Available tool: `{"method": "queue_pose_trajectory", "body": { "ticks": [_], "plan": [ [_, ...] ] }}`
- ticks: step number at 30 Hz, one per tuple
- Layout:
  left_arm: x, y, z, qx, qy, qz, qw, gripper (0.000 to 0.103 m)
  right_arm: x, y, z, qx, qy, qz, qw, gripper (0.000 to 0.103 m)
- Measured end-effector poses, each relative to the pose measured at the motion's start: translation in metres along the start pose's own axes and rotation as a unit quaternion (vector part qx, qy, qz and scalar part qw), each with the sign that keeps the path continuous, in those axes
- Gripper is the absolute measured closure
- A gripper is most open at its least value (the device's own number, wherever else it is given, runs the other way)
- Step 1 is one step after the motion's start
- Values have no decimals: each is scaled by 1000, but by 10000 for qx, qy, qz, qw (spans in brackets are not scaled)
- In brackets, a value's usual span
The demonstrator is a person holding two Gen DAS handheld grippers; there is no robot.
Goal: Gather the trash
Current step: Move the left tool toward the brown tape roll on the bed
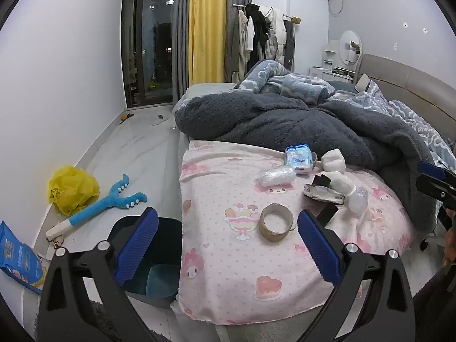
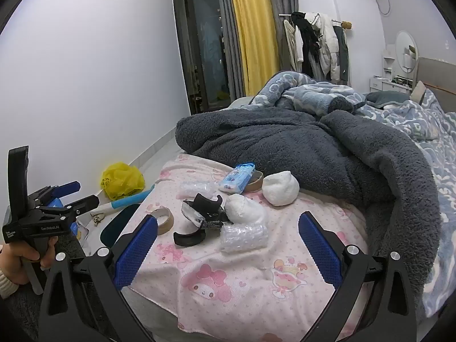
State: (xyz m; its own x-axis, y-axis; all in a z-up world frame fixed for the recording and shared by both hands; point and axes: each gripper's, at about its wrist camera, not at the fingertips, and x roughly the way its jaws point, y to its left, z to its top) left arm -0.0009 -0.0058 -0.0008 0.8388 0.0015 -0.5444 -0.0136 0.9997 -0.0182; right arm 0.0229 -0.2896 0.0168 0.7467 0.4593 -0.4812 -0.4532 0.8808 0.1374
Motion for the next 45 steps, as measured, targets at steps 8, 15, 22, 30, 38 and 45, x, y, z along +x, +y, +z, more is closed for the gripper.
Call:
{"method": "queue_pose_trajectory", "body": {
  "ticks": [8, 15, 22, 30, 38, 45],
  "plan": [
    [0, 0, 0, -1, -6, 16, 10000, 3, 0, -1, 0, -18, 19, 20, 10000, 3],
    [0, 0, -1, 6, 5, 10, 10000, 3, 1, 0, 0, -4, 25, -6, 10000, 3],
    [1, -1, -2, 12, 9, -7, 10000, 3, 2, -1, -1, -3, 40, -12, 10000, 3],
    [2, -6, -4, 100, 66, -32, 9999, 3, 3, -1, -2, 0, 49, -11, 10000, 3],
    [4, -10, -5, 245, 149, 12, 9996, 4, 4, 0, -2, 7, 60, -11, 10000, 3],
    [9, -18, -6, 442, 256, -175, 9985, 4, 12, -1, -7, 55, 99, -48, 9999, 3]
  ]
}}
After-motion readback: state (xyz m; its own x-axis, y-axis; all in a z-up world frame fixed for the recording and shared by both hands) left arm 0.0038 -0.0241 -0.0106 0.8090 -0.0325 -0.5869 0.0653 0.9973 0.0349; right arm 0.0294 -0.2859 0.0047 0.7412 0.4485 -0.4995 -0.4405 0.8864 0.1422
